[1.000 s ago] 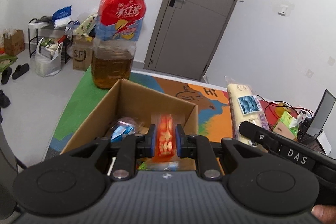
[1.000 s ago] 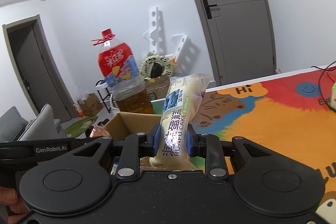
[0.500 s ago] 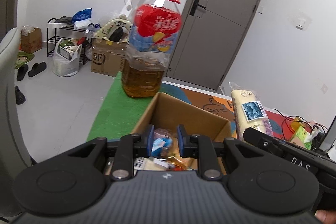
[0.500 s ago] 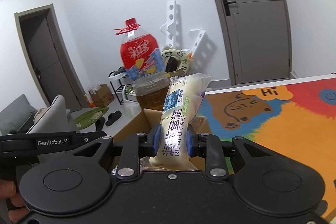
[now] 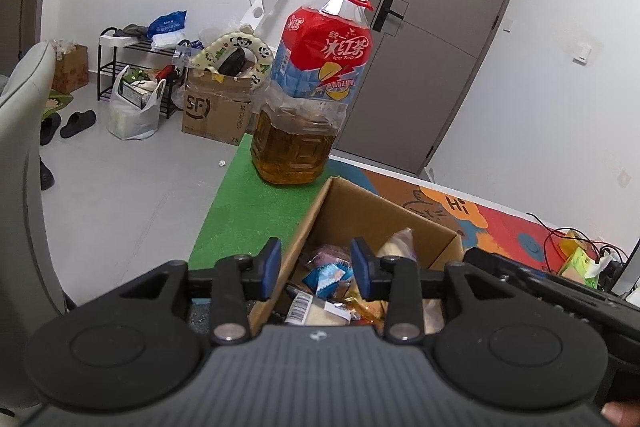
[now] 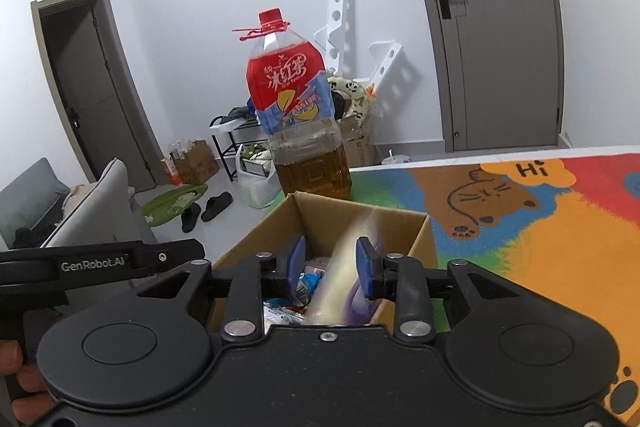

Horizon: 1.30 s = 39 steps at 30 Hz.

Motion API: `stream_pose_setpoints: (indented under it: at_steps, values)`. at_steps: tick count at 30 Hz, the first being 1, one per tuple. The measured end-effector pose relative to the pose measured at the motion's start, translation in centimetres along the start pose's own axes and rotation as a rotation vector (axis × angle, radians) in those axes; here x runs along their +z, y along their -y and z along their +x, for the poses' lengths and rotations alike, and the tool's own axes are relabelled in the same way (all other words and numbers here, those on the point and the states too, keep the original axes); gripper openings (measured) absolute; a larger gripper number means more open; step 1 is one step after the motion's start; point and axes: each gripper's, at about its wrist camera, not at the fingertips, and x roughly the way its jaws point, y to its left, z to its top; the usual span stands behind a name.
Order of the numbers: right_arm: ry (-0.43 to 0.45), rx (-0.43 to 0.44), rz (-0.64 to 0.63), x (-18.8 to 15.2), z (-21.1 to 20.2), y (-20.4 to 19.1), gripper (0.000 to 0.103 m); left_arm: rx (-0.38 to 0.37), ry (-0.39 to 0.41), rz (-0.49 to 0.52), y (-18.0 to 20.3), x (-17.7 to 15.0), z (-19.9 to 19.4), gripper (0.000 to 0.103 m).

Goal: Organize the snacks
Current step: 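Open both tools over the box and pull back from it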

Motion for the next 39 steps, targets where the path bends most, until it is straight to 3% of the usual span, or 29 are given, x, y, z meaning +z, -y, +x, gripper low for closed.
stream_pose_setpoints:
  at_steps: [8,20,31,39]
  values:
    - [0.001,-0.039,0.039,-0.4,-1.7,1.4,0.034,-0.002,0.009,0.002,0.2,-0.6,-0.7,0.061]
    - [0.027,-0.077,0.054,-1.5,-4.9,1.5,0.062,0.004,0.02,0.033,0.7,-1.8,-3.1,0.086]
    - [0.065,-0.112,0.078,-3.4,-8.7,1.6,0.098,0.019,0.024,0.063,0.8,-3.5,-6.0,0.095]
    - [0.093,-0.141,0.096,-5.1,-12.1,1.6,0.103,-0.004,0.045,0.098,1.2,-5.7,-8.5,0.1]
